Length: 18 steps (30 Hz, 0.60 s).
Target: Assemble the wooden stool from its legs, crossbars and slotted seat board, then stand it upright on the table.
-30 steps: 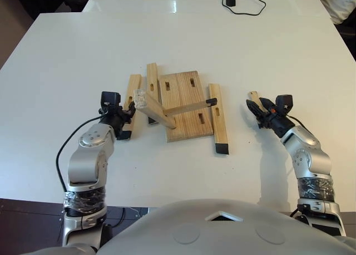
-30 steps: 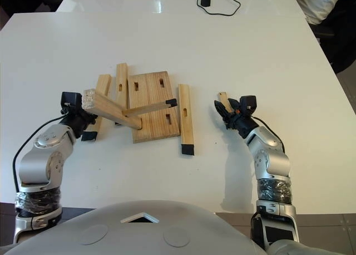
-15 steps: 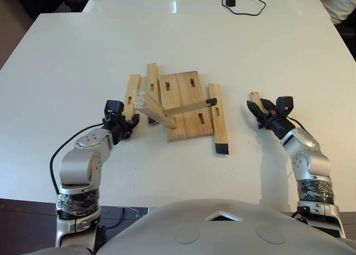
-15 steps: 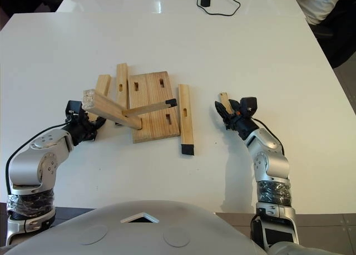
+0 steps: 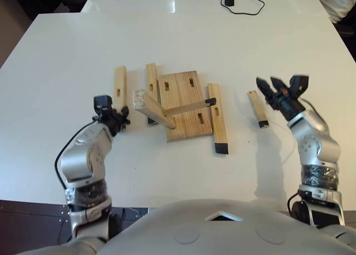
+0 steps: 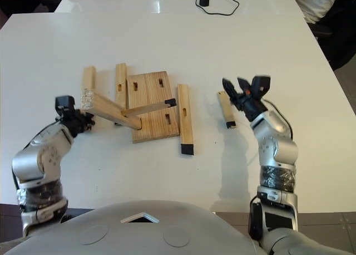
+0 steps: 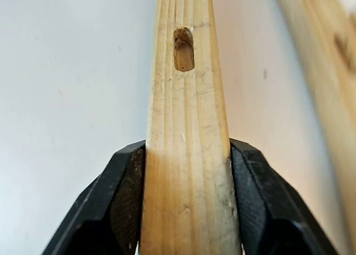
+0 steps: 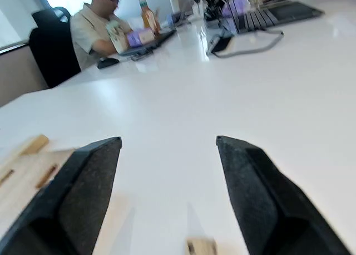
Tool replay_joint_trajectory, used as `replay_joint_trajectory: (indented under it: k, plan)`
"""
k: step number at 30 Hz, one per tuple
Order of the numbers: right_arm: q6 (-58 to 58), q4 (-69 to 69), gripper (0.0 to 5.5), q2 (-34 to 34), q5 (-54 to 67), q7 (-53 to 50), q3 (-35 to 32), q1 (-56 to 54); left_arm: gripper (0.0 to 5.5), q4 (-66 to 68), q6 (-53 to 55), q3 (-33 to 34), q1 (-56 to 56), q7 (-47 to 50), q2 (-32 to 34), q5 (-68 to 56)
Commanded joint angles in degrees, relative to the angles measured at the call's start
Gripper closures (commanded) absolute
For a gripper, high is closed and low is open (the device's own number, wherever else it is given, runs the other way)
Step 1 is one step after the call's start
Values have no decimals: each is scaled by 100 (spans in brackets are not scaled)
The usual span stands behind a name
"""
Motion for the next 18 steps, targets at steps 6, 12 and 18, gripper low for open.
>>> replay_joint_trajectory:
  k: [6,12,18]
  plan:
    - [2021,-1088,235,-248,2951,1061,38,-3071,349,335,2,591,-2314,-4022,1571,-3618]
    - [2638,-1008,215,-606,3684,1857,166,-3632,349,821,-278,103,-2572,-5795,2554,-3575]
    - [2863,-962,171,-867,3675,2139,380,-3721,349,784,-531,-393,-2634,-6495,2803,-3560]
